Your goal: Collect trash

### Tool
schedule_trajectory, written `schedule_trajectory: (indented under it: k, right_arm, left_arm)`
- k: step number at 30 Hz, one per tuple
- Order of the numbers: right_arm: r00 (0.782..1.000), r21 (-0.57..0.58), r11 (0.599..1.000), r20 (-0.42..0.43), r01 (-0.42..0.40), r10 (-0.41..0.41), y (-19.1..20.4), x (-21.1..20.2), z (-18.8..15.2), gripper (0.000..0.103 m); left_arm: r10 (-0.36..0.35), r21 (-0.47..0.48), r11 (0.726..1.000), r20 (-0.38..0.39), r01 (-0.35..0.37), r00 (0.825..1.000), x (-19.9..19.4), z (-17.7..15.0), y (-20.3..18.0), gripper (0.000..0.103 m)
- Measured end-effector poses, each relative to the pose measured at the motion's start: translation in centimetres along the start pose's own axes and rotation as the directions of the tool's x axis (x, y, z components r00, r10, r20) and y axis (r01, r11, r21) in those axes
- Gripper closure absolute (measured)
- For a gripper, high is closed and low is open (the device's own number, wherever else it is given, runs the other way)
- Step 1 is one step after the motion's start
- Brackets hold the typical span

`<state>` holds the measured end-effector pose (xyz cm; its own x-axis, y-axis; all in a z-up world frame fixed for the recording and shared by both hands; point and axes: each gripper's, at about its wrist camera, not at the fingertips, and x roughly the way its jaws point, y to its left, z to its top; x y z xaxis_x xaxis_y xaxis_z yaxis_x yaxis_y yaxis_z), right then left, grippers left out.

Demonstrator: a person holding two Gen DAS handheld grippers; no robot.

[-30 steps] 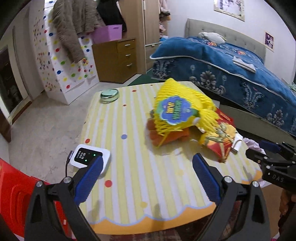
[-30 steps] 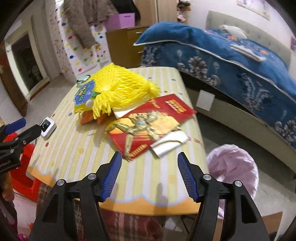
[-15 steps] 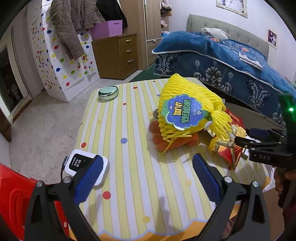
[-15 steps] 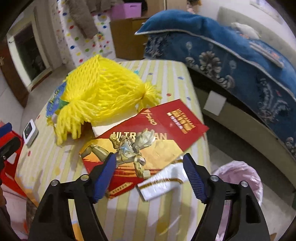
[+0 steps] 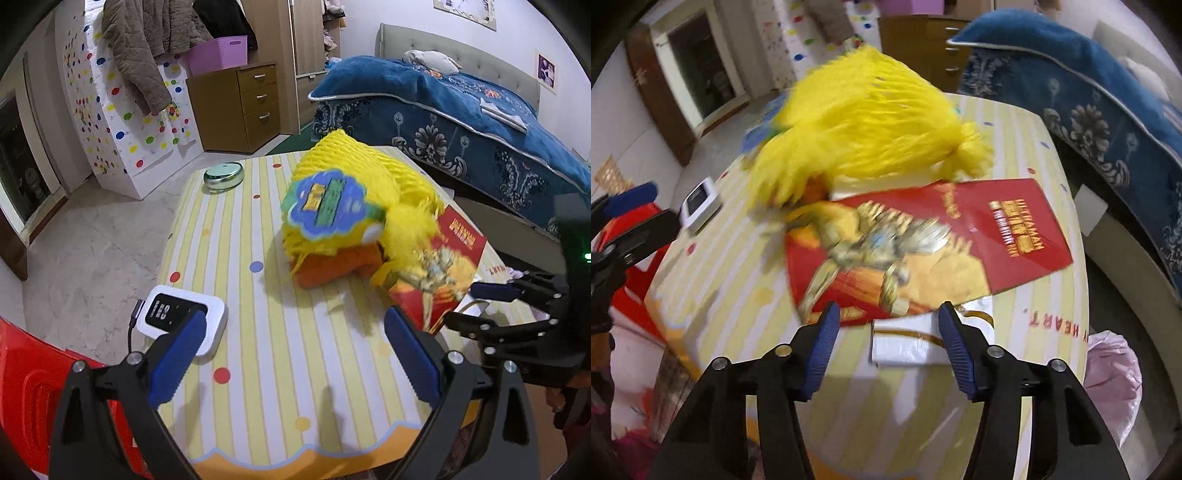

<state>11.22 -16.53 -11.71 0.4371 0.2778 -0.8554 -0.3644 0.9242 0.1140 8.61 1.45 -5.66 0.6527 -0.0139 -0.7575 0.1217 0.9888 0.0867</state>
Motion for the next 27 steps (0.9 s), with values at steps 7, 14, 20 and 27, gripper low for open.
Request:
schedule_trajectory:
  k: [7,14,20,27]
  right_arm:
    - [0.989,0.090,0.994,0.122,0.067,-0.078,-1.7,-5.1,-0.8,0.047]
    - [0.974,0.153,0.972,0.113,0.179,-0.197,-4.3,-5.9,-2.6,0.096]
    - [0.982,0.176,0.975,0.101,0.139,-0.158,-4.4,-4.2,-3.9,0.099]
    - [0.988,0.137,0.985,0.097,0.106,-0.119,-3.1,-2.2,-3.2,0.100]
  left_arm:
    - [-0.053,0.031,0.998,-0.024,0.053,0.998,0.8,-0.7,-1.3,0.009]
    - [-0.105,0.082,0.991,-0.045,0.108,0.993,2.3,-0.4,-4.9,0.009]
    - [-0.122,0.087,0.988,-0.068,0.128,0.990,3.8,-0.1,-6.2,0.014]
    - [-0.116,0.090,0.988,-0.092,0.124,0.989,5.6,-0.2,-6.8,0.019]
